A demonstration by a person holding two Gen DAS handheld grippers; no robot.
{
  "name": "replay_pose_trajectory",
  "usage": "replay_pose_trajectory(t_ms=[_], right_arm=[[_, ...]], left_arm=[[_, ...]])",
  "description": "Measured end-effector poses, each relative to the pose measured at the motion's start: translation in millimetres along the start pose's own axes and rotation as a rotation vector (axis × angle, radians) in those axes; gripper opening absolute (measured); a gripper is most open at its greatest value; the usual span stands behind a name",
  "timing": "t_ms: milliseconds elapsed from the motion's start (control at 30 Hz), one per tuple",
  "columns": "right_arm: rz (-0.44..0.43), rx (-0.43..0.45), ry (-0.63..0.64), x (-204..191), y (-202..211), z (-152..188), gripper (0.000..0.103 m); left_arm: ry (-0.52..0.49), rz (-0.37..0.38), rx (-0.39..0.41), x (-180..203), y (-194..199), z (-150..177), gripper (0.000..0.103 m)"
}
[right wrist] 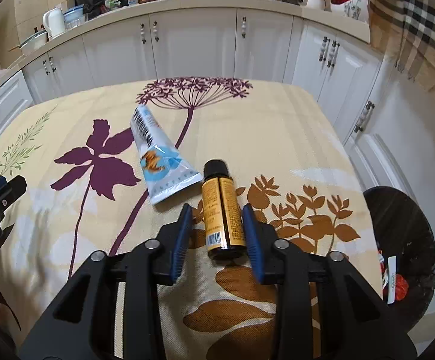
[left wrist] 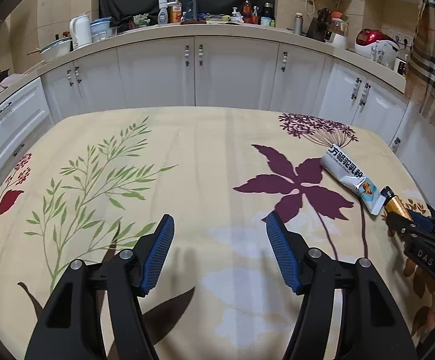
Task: Collect trash
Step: 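Grasp the orange bottle with the right tool while the left tool grasps the white-blue tube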
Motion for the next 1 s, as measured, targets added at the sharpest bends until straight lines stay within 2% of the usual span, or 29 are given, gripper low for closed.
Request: replay_pose_trajectory(t_ms=[467, 733, 1000], right_arm=[[0.032, 0.050, -0.040, 27, 0, -11, 0.023], [0.039, 0.060, -0.056, 47, -7, -19, 0.023], [0.032, 0.066, -0.067, 55, -11, -24, 0.023]], left_arm=[[-0.059, 0.086, -0.020, 57, -11, -1, 0.063], [-0.073, 0.127, -0.029, 92, -24, -13, 0.063], [-0.102, 0.132, -0.043, 120, -42, -21, 0.065]])
Point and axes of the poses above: each gripper's, at about its wrist camera, not at the fingertips, and y roughly against the way its jaws point, x to its right, z to its underside, the point moved 4 cm from there along -y, roughly the way its jaws point, and after that the axes turned 7 degrees about y, right-handed, at the moved point
